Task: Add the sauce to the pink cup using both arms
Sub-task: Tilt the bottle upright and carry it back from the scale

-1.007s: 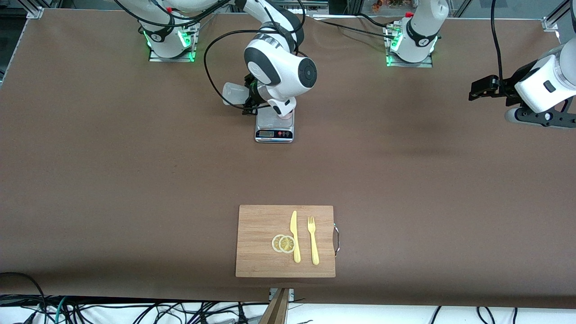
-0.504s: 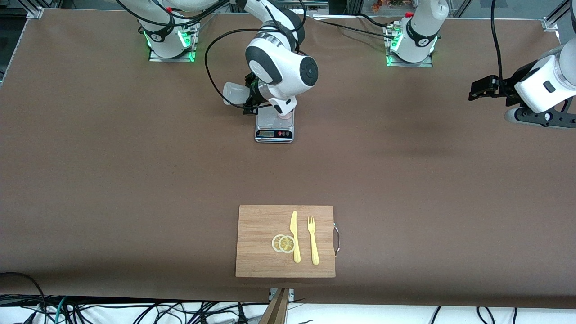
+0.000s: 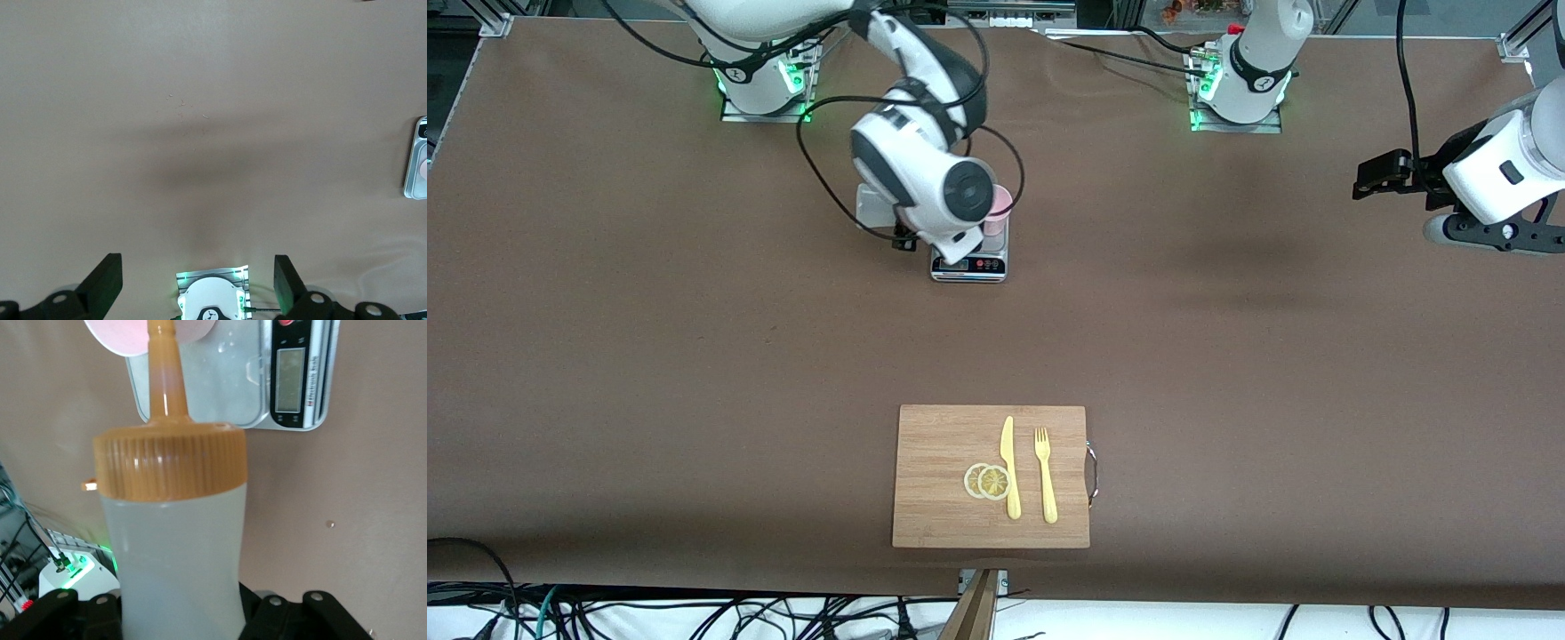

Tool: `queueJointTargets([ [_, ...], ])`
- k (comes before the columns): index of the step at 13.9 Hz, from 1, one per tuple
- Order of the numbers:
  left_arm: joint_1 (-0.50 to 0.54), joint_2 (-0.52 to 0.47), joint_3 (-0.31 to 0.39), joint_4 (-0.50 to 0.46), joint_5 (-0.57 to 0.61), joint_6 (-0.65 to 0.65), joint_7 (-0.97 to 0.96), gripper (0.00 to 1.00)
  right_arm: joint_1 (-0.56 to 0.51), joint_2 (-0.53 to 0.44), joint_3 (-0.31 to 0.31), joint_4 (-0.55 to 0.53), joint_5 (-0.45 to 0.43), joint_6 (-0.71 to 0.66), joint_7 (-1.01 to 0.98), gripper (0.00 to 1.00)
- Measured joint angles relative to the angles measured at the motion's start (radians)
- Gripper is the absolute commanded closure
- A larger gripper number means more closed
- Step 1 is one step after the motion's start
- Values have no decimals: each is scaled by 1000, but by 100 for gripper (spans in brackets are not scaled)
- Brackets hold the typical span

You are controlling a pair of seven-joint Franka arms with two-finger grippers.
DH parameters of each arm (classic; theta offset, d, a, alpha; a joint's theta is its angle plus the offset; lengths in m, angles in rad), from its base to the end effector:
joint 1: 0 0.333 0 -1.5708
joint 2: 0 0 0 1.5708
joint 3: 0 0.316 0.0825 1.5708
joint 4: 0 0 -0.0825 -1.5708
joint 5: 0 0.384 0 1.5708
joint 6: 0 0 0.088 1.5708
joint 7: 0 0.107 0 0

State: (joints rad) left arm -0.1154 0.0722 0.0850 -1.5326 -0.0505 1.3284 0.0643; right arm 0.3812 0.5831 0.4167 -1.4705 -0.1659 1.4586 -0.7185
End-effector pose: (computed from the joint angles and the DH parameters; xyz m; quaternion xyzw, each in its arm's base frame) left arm 0.5466 -0.0246 0.5849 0.9890 -0.0492 -0.1372 0.0244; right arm 0.4841 0.4119 0.3309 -0.6893 -0.6720 0.2698 0.0240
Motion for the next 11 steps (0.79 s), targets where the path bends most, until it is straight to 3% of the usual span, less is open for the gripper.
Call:
queueJointTargets([
  [5,0,0,0,0,0,0,0,0,-207,-35,-9,0,232,128,-254,100],
  [11,0,0,0,0,0,0,0,0,-426,-45,-109,-23,604,149,-532,100],
])
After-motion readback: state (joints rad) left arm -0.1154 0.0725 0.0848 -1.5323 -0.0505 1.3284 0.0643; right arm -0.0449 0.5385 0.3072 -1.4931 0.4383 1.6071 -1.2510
